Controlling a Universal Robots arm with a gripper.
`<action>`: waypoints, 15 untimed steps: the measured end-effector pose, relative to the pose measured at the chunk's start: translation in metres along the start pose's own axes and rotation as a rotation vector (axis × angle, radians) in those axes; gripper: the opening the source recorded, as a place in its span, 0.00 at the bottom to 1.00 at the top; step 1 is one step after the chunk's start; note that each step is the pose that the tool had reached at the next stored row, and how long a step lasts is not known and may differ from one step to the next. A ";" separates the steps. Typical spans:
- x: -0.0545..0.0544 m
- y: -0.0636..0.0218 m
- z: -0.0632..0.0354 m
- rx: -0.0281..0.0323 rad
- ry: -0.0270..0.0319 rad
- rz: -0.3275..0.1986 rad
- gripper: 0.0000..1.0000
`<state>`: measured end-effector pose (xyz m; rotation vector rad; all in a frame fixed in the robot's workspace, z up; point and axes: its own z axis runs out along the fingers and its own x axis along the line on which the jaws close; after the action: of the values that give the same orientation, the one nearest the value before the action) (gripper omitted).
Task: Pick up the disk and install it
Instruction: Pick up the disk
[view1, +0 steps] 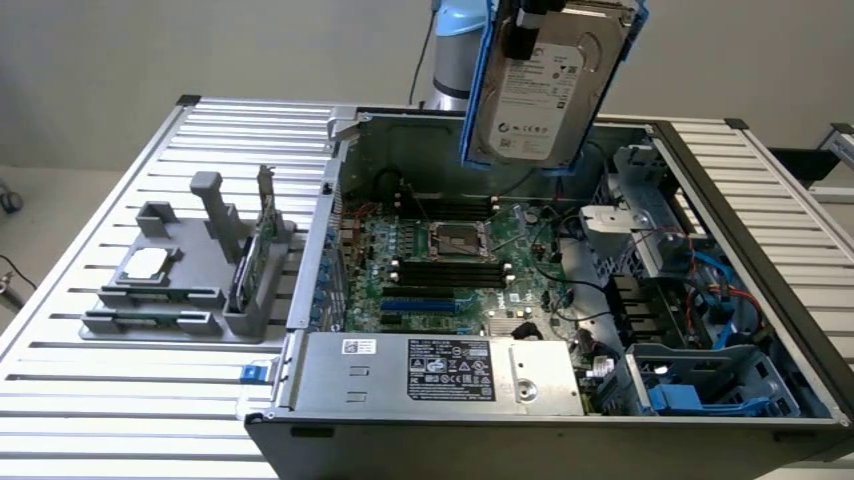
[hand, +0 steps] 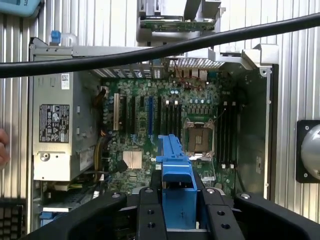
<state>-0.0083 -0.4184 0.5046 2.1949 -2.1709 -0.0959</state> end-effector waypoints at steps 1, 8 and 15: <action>0.001 -0.0033 -0.0002 0.0021 0.0000 0.000 0.33; 0.009 -0.0339 -0.0027 0.0045 0.0001 0.000 0.33; 0.025 -0.0599 -0.0049 0.0044 0.0001 0.000 0.33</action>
<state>0.0520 -0.4432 0.5045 2.1972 -2.1732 -0.0911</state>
